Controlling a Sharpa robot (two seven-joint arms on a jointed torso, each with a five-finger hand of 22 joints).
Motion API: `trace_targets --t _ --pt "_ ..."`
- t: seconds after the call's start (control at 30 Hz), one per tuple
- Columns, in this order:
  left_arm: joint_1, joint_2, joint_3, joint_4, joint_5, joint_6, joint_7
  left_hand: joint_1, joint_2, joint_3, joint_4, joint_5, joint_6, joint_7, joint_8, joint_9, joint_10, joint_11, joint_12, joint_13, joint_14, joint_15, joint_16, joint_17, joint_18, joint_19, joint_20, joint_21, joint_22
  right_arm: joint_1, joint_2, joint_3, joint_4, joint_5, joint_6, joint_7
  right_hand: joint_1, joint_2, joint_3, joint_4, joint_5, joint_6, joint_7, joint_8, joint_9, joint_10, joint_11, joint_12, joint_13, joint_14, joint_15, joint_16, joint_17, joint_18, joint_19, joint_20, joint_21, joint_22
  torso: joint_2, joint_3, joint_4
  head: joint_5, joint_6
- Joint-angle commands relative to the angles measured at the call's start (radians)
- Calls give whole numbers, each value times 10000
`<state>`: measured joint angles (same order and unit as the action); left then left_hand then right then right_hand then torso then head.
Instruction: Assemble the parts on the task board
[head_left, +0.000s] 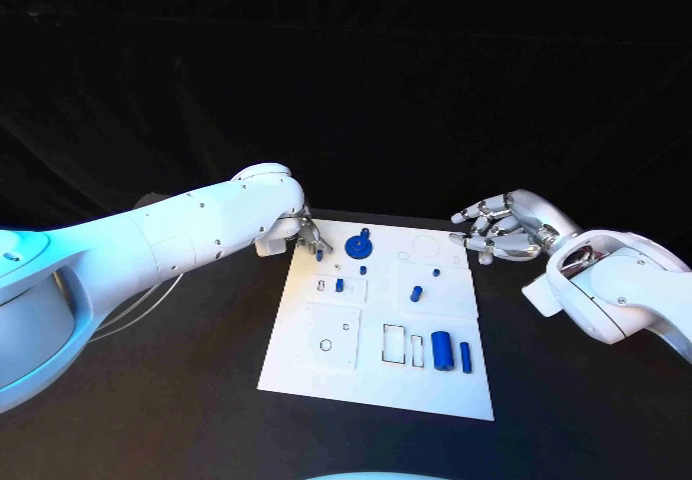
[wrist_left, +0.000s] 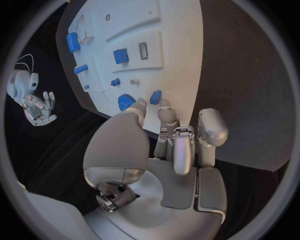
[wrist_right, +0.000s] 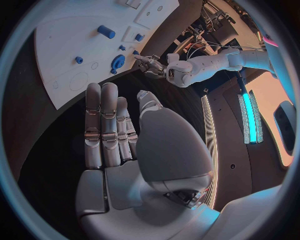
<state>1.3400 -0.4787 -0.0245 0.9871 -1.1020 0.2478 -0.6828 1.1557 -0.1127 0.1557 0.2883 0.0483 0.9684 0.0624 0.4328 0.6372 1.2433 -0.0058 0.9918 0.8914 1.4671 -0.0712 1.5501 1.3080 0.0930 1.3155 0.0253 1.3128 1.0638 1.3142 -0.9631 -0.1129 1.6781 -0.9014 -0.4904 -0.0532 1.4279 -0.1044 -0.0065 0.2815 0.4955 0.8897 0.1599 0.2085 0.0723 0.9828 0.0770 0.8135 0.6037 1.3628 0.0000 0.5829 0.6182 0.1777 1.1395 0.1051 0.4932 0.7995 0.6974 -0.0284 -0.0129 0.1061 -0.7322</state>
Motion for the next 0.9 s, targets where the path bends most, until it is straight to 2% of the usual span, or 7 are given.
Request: trace_targets --t 0.03,0.2,0.67,0.77,0.9 --pt "1 22 0 37 99 252 84 131 5 -40 -28 34 34 33 -44 -19 -87 1 48 6 921 61 -46 2261 97 10 90 -9 21 -6 12 0 -3 -45 60 66 -49 30 40 -3 26 -17 25 53 -11 -52 -2 -50 -8 51 7 -64 15 49 57 29 -40 -8 0 0 2 3 -5" --pt "0 20 -3 44 92 276 91 252 88 -21 -48 34 70 27 -44 -57 -88 -5 69 4 924 58 -41 2269 96 14 95 -6 32 -6 23 0 -8 -46 62 72 -49 30 40 -3 26 -17 25 53 -11 -52 -2 -50 -8 51 7 -64 15 49 57 29 -40 -8 4 -4 0 12 -4" --pt "-3 20 -5 32 301 72 229 1070 776 357 -264 37 133 1 -223 -345 -163 -37 -19 -185 939 31 -9 2313 88 33 93 19 89 -6 48 0 -25 -41 61 96 -55 30 41 1 37 -14 25 57 -10 -48 -3 -47 -15 58 6 -73 18 49 63 28 -47 -12 1 -8 -1 9 -19" --pt "-4 11 -4 26 487 -53 324 1547 1011 768 -481 47 97 -17 -324 -456 -257 -62 -158 -340 939 1 -9 2313 93 24 80 12 79 -7 55 0 -33 -37 61 105 -63 32 41 6 43 -13 25 60 -10 -46 -2 -46 -20 62 6 -79 20 49 66 28 -51 -15 -3 -5 2 7 -22" --pt "-6 -7 -4 23 688 -185 432 1976 1019 1413 -749 52 91 -24 -416 -580 -334 -75 -327 -526 938 -6 -12 2309 94 12 67 2 72 -7 60 0 -39 -33 70 106 -63 32 41 6 43 -13 25 60 -10 -46 -2 -46 -20 62 6 -79 20 49 66 28 -51 -15 0 -6 3 19 -15"
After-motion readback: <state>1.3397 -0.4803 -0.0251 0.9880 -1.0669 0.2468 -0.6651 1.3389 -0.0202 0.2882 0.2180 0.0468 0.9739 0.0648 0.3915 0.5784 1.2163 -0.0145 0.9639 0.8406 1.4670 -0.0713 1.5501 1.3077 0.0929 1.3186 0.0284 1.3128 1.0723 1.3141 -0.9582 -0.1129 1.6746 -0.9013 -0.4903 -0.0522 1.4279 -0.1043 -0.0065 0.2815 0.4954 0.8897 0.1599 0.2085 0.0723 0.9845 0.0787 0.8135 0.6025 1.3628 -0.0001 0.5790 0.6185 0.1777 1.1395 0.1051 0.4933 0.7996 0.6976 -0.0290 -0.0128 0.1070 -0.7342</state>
